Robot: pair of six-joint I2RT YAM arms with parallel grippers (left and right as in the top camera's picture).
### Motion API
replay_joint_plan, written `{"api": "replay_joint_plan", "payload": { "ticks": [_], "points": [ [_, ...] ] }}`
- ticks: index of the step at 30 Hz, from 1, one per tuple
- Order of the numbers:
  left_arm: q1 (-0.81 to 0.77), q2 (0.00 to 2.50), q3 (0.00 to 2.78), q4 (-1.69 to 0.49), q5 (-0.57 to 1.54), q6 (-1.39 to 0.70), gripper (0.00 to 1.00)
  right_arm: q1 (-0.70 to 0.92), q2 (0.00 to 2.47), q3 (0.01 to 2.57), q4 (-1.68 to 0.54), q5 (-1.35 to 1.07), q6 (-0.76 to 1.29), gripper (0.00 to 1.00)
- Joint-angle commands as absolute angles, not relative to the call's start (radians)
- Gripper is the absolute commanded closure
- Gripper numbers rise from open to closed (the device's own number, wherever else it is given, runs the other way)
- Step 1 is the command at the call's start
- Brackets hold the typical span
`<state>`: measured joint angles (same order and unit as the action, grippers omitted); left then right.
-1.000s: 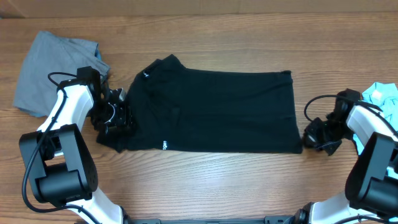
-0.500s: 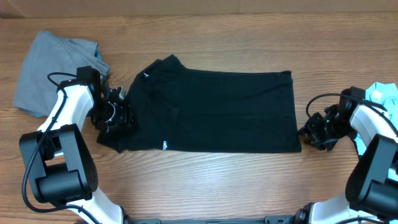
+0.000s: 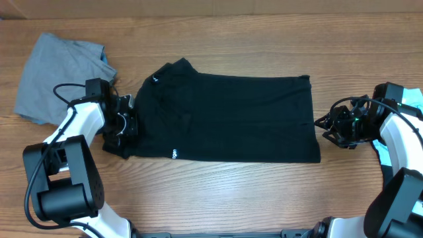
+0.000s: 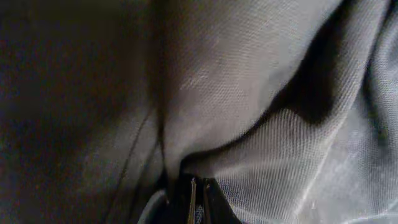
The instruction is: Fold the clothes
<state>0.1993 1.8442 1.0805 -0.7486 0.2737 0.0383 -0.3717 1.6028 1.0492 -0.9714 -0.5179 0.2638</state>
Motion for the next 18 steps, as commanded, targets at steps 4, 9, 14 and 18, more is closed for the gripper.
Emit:
{"api": "replay_joint_plan", "payload": {
  "ticks": [4,9,14,18],
  "points": [
    [0.252,1.875,1.215,-0.933,0.233,0.012,0.84,-0.371,1.585,1.067,-0.94,-0.532,0.235,0.51],
    [0.252,1.868,1.325,-1.05,0.31,0.03,0.75,-0.352,1.585,1.06,-0.999,-0.419,0.323,0.54],
    [0.252,1.868,1.387,-1.172,0.446,0.116,0.57,-0.349,1.585,1.013,-1.101,-0.307,0.398,0.44],
    [0.252,1.868,1.387,-1.253,0.448,0.151,0.58,-0.349,1.585,0.918,-1.079,-0.307,0.446,0.44]
  ]
}}
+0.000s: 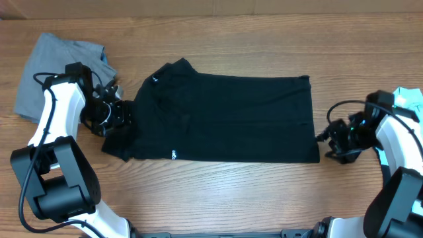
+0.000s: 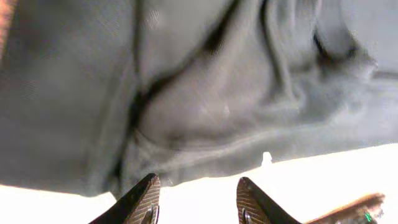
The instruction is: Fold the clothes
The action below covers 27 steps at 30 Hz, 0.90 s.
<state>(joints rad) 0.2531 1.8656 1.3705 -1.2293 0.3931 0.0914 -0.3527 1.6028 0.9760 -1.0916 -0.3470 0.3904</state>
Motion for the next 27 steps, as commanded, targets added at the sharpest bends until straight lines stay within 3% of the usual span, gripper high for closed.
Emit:
{"api": "replay_joint_plan", "payload": {
  "ticks": [1,5,7,13,21,27],
  "points": [
    [0.25,1.868,1.387,-1.264,0.447,0.15,0.6,-0.349,1.585,0.886,-1.056,-0.31,0.463,0.46],
    [0.239,1.862,1.412,-1.337,0.447,0.185,0.71,-0.349,1.585,0.778,-0.964,-0.373,0.477,0.56],
    [0.237,1.839,1.417,-1.354,0.446,0.199,0.72,-0.349,1.585,0.738,-0.897,-0.39,0.498,0.54],
    [0.234,1.745,1.405,-1.364,0.435,0.173,0.69,-0.349,1.585,0.661,-0.698,-0.476,0.506,0.55],
    [0.178,1.693,1.159,-1.201,0.435,0.038,0.64,-0.349,1.585,0.659,-0.712,-0.458,0.529,0.83],
    [0.162,1.694,0.967,-1.036,0.447,-0.074,0.61,-0.349,1.585,0.659,-0.716,-0.45,0.529,0.85]
  ]
}}
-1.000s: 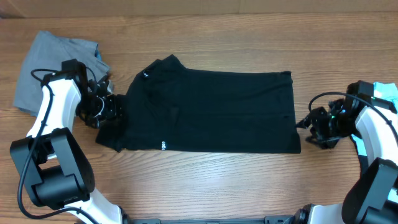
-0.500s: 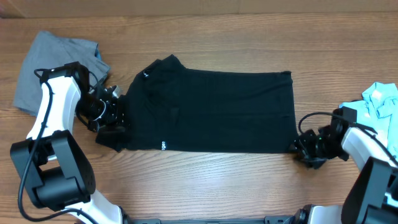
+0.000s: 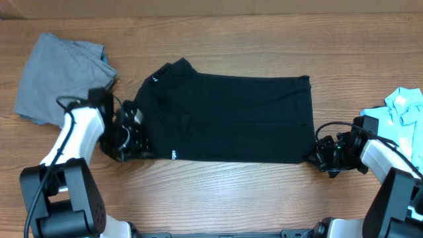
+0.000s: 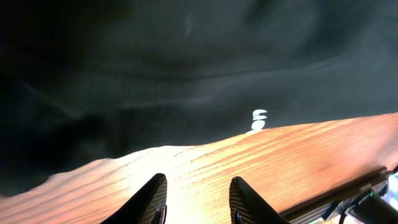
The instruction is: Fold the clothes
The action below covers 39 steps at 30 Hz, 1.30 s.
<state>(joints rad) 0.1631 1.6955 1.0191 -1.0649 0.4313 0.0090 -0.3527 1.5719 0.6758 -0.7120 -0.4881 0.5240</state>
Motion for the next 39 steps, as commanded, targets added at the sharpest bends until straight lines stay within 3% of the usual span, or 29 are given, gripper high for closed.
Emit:
{"api": "replay_joint_plan", "payload": {
  "ticks": [1,5,15,18,21,22,26,34,39],
  "points": [
    [0.162,1.694,0.947,-1.016,0.447,-0.076,0.6,-0.349,1.585,0.659,-0.715,-0.446,0.529,0.85],
    [0.162,1.694,0.888,-0.931,0.44,-0.119,0.51,-0.349,1.585,0.659,-0.715,-0.446,0.528,0.85],
    [0.164,1.694,0.765,-0.586,0.39,-0.308,0.5,-0.349,1.585,0.659,-0.715,-0.446,0.52,0.85],
    [0.163,1.694,0.759,-0.589,0.39,-0.312,0.62,-0.349,1.585,0.659,-0.716,-0.446,0.516,0.85],
    [0.163,1.694,0.759,-0.658,0.381,-0.31,0.91,-0.349,1.585,0.659,-0.72,-0.428,0.517,0.85],
    [0.163,1.694,0.759,-0.678,0.369,-0.31,0.96,-0.349,1.585,0.659,-0.725,-0.406,0.517,0.86],
    [0.175,1.692,0.765,-0.737,0.348,-0.311,0.96,-0.349,1.585,0.663,-0.744,-0.297,0.526,0.89],
    [0.345,1.684,0.836,-1.003,0.286,-0.31,0.96,-0.362,1.581,0.693,-0.97,-0.329,0.525,0.95],
    [0.434,1.684,0.836,-1.039,0.224,-0.291,0.96,-0.362,1.581,0.693,-1.014,-0.333,0.545,0.96]
  ]
}}
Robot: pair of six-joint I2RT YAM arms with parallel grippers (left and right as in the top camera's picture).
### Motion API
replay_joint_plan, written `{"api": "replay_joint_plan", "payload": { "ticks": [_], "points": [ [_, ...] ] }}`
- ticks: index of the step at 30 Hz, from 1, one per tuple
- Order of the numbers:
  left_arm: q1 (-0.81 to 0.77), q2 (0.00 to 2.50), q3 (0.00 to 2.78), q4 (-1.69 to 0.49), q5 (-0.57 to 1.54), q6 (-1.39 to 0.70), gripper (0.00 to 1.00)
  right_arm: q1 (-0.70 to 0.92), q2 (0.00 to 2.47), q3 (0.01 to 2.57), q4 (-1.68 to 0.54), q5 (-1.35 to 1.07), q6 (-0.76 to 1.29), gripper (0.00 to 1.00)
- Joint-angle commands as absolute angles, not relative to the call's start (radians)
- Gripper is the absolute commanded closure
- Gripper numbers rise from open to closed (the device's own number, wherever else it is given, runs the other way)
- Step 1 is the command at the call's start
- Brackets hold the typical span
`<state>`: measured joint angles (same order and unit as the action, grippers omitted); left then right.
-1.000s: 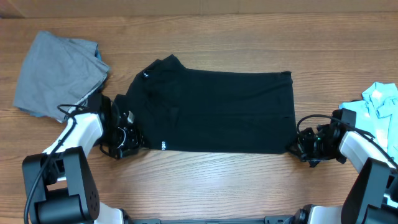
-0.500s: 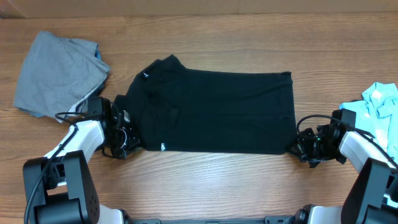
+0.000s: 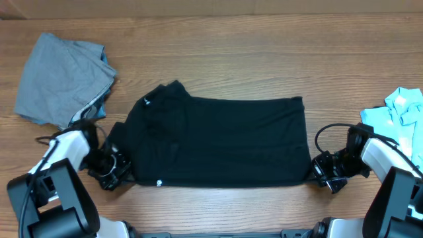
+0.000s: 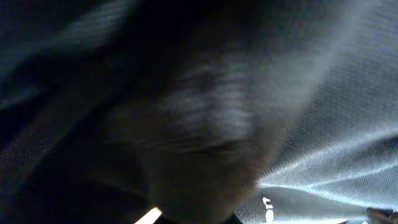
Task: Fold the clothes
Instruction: 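Release both corners and lift the grippers off the shirt, then move the left gripper to the upper-left shoulder of the black shirt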
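Observation:
A black shirt [image 3: 218, 142] lies spread flat across the middle of the table, its collar end to the left. My left gripper [image 3: 111, 176] sits at the shirt's front-left corner. In the left wrist view dark cloth [image 4: 205, 112] fills the frame and covers the fingers, so the jaws look shut on the fabric. At the shirt's front-right corner, my right gripper [image 3: 318, 173] lies low on the table, touching the hem, apparently shut on it.
A crumpled grey garment [image 3: 59, 76] lies at the back left. A light blue garment [image 3: 404, 106] sits at the right edge, beside my right arm. Bare wooden table [image 3: 218, 211] runs in a narrow strip in front of the shirt.
The black shirt has shifted toward the front edge and a little left. My left gripper, then open over the wood by the hem, is now buried in cloth. The right gripper has moved frontward with its corner.
First my left gripper was shut in the cloth at the shirt's left side, the right one off the right edge. Then the left was open beside the sleeve. Later both sat at the front corners, left open. Now the shirt lies nearer the front.

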<state>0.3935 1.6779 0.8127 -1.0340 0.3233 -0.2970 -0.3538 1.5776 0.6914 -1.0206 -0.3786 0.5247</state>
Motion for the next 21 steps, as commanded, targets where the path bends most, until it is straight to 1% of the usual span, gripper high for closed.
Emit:
{"api": "replay_joint_plan", "payload": {
  "ticks": [1,2,7,8,12,15,16,18,21],
  "points": [
    [0.441,1.684,0.836,-1.039,0.226,-0.287,0.96,-0.362,1.581,0.693,-1.006,-0.334,0.552,0.95],
    [0.445,1.684,0.836,-1.037,0.226,-0.286,0.92,-0.362,1.581,0.693,-0.997,-0.335,0.555,0.94],
    [0.445,1.684,0.836,-1.046,0.279,-0.239,0.67,-0.363,1.559,0.72,-0.967,-0.326,0.55,0.81],
    [0.445,1.684,0.836,-1.054,0.294,-0.229,0.65,-0.362,1.548,0.735,-0.973,-0.321,0.551,0.79],
    [0.445,1.679,0.846,-1.103,0.303,-0.21,0.63,-0.363,1.498,0.827,-1.039,-0.281,0.549,0.69],
    [0.447,1.671,0.893,-1.143,0.304,-0.198,0.64,-0.363,1.467,0.907,-1.103,-0.249,0.523,0.61],
    [0.447,1.665,0.918,-1.158,0.305,-0.189,0.66,-0.363,1.458,0.933,-1.121,-0.234,0.522,0.59],
    [0.445,1.647,0.983,-1.201,0.311,-0.163,0.67,-0.363,1.444,0.981,-1.14,-0.229,0.484,0.58],
    [0.435,1.611,1.11,-1.256,0.327,-0.097,0.67,-0.363,1.428,1.051,-1.135,-0.28,0.367,0.59]
  ]
}}
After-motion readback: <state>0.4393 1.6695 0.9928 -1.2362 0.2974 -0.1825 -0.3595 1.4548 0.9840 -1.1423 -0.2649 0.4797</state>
